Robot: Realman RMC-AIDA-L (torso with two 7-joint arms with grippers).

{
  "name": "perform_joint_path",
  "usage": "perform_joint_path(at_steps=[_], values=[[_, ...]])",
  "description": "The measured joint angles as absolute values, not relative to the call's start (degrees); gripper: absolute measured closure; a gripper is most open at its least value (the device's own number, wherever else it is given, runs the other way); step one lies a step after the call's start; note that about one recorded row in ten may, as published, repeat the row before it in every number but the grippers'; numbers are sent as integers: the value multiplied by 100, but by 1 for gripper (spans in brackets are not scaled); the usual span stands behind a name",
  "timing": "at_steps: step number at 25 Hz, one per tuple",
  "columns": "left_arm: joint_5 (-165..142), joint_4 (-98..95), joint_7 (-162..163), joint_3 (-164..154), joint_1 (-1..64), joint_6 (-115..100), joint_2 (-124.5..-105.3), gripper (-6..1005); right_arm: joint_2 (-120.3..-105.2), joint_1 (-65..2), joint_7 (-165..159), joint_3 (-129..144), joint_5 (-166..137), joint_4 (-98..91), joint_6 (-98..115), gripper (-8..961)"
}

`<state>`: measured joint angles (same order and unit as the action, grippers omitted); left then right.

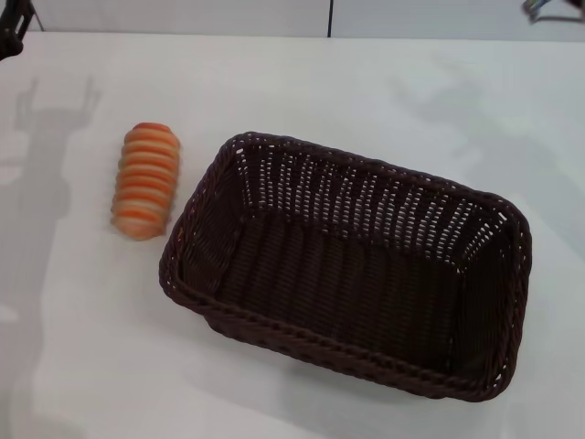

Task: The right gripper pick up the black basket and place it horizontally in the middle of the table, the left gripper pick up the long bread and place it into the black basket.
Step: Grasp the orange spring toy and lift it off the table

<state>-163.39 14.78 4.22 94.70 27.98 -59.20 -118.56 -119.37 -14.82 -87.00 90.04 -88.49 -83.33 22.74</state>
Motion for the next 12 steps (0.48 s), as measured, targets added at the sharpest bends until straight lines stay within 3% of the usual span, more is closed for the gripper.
perform_joint_path(at_steps=[5, 12], values=[[-16369, 1477, 358, 9439, 2827, -5814, -11843, 172, -11956, -1214, -7034, 9390, -7257, -8088, 782, 145], [-16373, 1476, 347, 9474, 2934, -5583, -11821, 173, -11950, -1222, -7147, 9259, -7639, -8138, -43, 144]])
